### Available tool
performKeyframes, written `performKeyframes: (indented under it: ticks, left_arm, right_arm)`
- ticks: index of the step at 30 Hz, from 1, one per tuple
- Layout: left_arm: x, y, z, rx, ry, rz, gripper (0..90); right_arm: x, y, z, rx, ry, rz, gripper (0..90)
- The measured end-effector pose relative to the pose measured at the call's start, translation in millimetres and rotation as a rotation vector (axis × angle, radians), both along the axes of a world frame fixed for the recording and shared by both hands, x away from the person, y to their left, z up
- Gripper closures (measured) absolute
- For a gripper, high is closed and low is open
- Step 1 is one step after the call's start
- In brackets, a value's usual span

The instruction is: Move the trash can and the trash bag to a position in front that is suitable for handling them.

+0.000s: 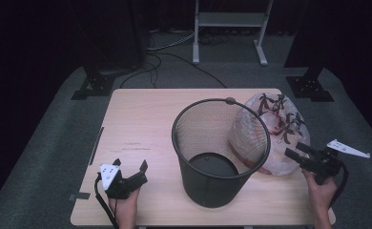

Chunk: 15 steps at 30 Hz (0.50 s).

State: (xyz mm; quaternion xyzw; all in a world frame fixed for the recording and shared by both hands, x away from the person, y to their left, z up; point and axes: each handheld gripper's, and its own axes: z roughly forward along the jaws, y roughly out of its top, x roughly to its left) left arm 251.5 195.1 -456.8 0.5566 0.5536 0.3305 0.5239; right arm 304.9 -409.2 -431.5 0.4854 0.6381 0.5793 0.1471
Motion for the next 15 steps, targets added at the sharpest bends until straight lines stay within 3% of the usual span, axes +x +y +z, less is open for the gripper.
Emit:
performKeyframes:
  ticks: [8, 15]
  left_arm:
    - [0.9, 6.1, -2.3, -0.008, 0.011, 0.017, 0.5]
    - [0.5, 14.9, -4.0, -0.030, 0.010, 0.040, 0.5]
  right_arm:
    - [26.1, 13.3, 11.2, -0.034, 0.011, 0.021, 18.5]
    - [61.4, 38.3, 25.6, -0.137, 0.065, 0.030, 20.6]
